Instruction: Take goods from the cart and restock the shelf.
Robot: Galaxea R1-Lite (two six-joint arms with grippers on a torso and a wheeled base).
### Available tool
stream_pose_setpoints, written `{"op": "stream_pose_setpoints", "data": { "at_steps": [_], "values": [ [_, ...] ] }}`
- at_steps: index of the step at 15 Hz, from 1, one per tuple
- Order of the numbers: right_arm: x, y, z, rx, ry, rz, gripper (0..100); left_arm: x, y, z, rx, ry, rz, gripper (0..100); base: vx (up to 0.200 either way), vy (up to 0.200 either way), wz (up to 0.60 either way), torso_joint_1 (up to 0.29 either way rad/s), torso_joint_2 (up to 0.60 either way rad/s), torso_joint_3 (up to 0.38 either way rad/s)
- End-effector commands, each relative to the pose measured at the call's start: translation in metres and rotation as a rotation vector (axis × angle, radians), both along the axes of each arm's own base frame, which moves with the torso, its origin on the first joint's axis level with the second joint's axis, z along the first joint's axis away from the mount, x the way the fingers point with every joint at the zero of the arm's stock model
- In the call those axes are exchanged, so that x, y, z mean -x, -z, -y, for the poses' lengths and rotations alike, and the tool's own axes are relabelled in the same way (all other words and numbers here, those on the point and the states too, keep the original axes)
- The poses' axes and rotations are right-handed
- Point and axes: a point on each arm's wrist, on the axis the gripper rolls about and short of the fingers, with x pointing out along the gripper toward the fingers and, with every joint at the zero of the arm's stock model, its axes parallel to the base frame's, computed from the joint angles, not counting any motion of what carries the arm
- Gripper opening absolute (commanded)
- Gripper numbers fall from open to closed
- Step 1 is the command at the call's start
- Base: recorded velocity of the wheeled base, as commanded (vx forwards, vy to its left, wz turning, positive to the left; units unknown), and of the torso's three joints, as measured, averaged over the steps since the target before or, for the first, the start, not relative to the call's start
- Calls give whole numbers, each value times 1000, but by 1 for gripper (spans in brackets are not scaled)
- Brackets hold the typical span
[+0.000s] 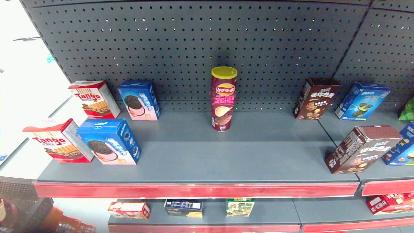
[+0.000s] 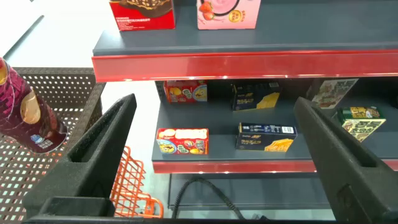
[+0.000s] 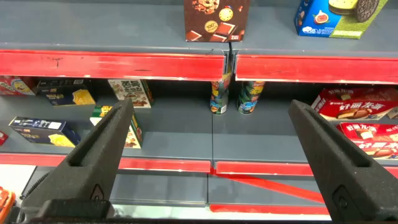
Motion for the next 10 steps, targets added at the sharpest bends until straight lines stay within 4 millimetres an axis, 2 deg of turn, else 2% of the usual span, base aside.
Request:
{"op": "stream_pose_setpoints", "data": {
  "at_steps": [1,6,10],
  "values": [
    [0,0,0,0,-1,1,100,0,0,0,1,0,1,100,0,0,0,0,0,0],
    [0,0,0,2,-1,2,100,0,0,0,1,0,1,100,0,0,0,0,0,0],
    [0,0,0,-1,1,1,100,0,0,0,1,0,1,100,0,0,600,-2,1,-5]
  ]
}}
